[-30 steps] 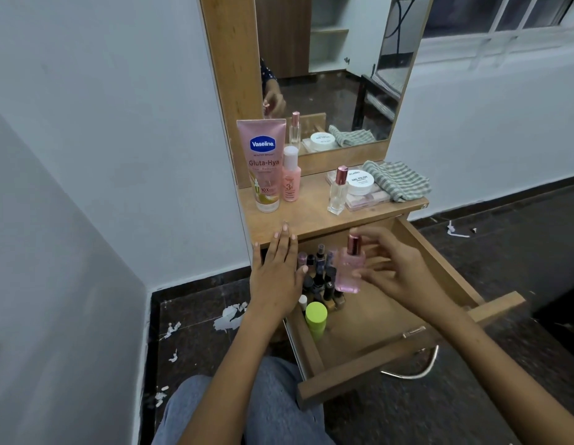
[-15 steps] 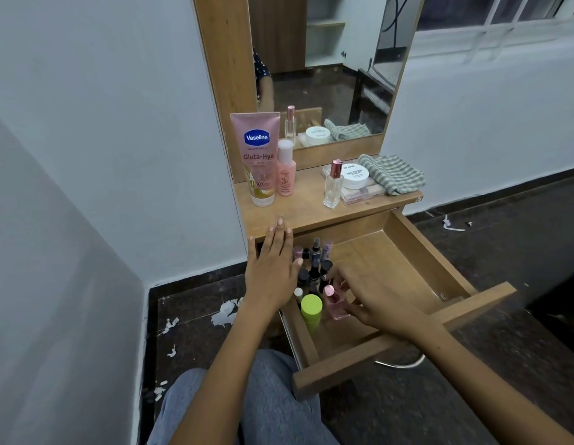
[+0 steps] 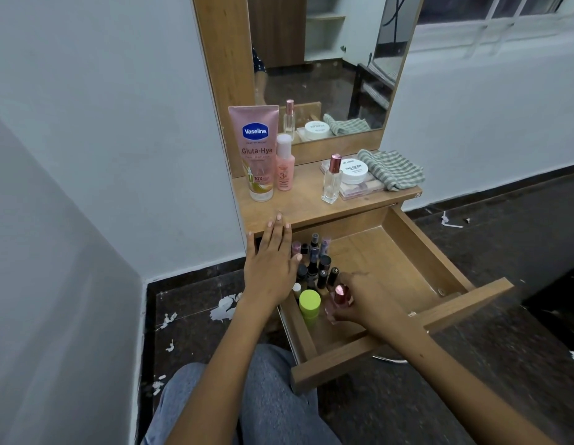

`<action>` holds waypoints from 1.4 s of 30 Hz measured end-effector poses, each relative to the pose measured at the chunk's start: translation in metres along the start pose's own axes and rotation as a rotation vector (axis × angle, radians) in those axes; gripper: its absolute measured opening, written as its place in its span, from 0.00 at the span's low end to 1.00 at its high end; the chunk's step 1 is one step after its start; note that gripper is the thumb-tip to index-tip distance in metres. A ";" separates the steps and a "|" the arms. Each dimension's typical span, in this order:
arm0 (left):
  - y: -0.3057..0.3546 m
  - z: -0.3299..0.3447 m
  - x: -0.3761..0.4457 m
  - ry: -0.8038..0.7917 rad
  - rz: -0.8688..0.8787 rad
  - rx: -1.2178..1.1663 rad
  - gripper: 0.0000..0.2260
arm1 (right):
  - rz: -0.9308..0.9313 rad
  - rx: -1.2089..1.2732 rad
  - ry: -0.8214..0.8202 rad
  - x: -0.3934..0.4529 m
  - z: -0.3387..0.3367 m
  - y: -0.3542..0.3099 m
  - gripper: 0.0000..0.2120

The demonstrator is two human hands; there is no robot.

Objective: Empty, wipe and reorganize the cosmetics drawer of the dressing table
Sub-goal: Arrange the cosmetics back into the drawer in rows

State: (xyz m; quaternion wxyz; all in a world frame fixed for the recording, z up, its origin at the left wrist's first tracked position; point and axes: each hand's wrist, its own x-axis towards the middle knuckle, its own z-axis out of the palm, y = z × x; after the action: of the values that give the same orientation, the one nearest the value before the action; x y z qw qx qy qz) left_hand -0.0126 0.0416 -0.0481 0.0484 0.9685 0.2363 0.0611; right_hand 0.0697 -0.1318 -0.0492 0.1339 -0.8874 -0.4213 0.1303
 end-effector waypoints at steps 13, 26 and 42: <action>-0.001 0.000 0.000 -0.003 -0.002 -0.014 0.27 | -0.041 -0.002 -0.032 0.002 0.000 -0.016 0.14; 0.000 0.003 0.001 0.020 -0.006 -0.019 0.27 | 0.058 0.177 0.180 -0.003 -0.052 0.004 0.14; 0.004 -0.002 0.002 0.002 -0.033 -0.027 0.27 | 0.198 0.308 0.732 0.131 -0.061 -0.022 0.19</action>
State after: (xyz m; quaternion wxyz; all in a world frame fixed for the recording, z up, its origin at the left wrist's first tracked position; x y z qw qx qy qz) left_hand -0.0098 0.0390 -0.0451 0.0620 0.9637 0.2514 0.0645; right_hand 0.1549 -0.0241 0.0000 0.3931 -0.8810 -0.2341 -0.1204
